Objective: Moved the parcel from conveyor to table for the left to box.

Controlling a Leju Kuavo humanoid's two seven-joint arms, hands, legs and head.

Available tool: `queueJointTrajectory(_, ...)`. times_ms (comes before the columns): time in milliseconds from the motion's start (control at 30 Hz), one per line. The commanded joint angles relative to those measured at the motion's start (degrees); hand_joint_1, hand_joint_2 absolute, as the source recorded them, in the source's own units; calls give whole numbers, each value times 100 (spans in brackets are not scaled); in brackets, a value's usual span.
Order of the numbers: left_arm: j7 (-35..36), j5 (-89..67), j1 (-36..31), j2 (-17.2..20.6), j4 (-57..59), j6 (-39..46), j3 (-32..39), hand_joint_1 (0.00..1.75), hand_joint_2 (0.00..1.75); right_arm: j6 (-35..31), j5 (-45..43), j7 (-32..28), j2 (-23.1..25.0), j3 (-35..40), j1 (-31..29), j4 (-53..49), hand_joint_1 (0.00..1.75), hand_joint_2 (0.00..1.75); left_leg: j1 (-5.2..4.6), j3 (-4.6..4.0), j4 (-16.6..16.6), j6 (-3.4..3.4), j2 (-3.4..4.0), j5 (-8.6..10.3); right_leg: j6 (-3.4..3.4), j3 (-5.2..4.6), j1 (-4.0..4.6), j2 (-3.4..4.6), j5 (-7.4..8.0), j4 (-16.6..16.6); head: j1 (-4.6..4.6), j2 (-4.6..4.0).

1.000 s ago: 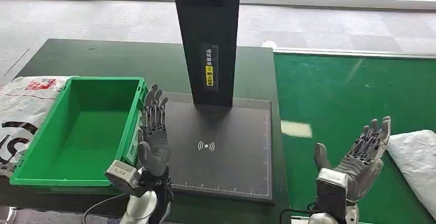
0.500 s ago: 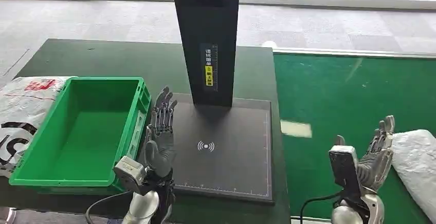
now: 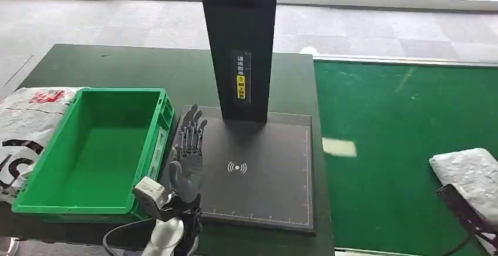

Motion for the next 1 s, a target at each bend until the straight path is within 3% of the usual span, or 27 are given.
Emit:
queueJointTrajectory(33,11,39,-108,78,522,-210,5,0,0,-418,392,469,-1044,245,-1846,3720,0,175,10,24,-16,-3,37,2,7,19,9,38,22,-32,0,0)
queueJointTrajectory(233,11,35,-109,75,524,-218,12,0,0,-504,391,480,-1050,277,-1856,3809,0,175,8,24,-17,9,11,12,11,23,4,11,20,-27,0,0)
queueJointTrajectory(267,11,57,-142,83,621,-226,23,0,0,-308,1290,1587,-1191,660,-2182,4324,0,175,7,16,-7,14,4,8,13,17,4,3,15,-17,0,0)
queueJointTrajectory(333,11,63,-176,82,724,-241,26,0,0,-393,1655,1900,-1268,774,-2803,5209,0,175,4,18,-6,16,19,6,17,13,1,20,16,-13,-2,0)
queueJointTrajectory(433,11,62,-149,86,804,-217,26,0,0,-472,1802,2158,-1239,791,-3002,5562,0,175,6,17,-10,14,23,8,17,15,4,25,20,-18,-2,0)
queueJointTrajectory(767,11,-54,23,106,668,-318,124,0,0,-26,1766,1900,-769,415,-3082,5811,0,175,8,21,-16,11,9,9,14,23,6,10,19,-24,-2,0)
queueJointTrajectory(800,11,-77,19,109,674,-318,127,0,0,33,1730,1791,-665,375,-3091,5797,0,0,9,24,-20,10,12,9,13,26,7,13,20,-27,-2,0)
queueJointTrajectory(833,11,-110,-1,110,693,-347,127,0,0,421,1715,1655,-485,359,-3136,5863,0,175,9,27,-24,8,16,11,13,27,7,17,23,-32,-2,0)
queueJointTrajectory(900,11,-169,-61,86,764,-387,154,0,0,954,1957,1836,-194,601,-3141,5895,0,175,15,31,-29,6,25,13,11,31,13,26,30,-40,-2,0)
queueJointTrajectory(1000,12,-183,-81,89,772,-383,204,0,0,1119,2153,1868,66,813,-3194,5909,0,175,23,30,-30,7,42,14,11,27,23,43,35,-41,-2,0)
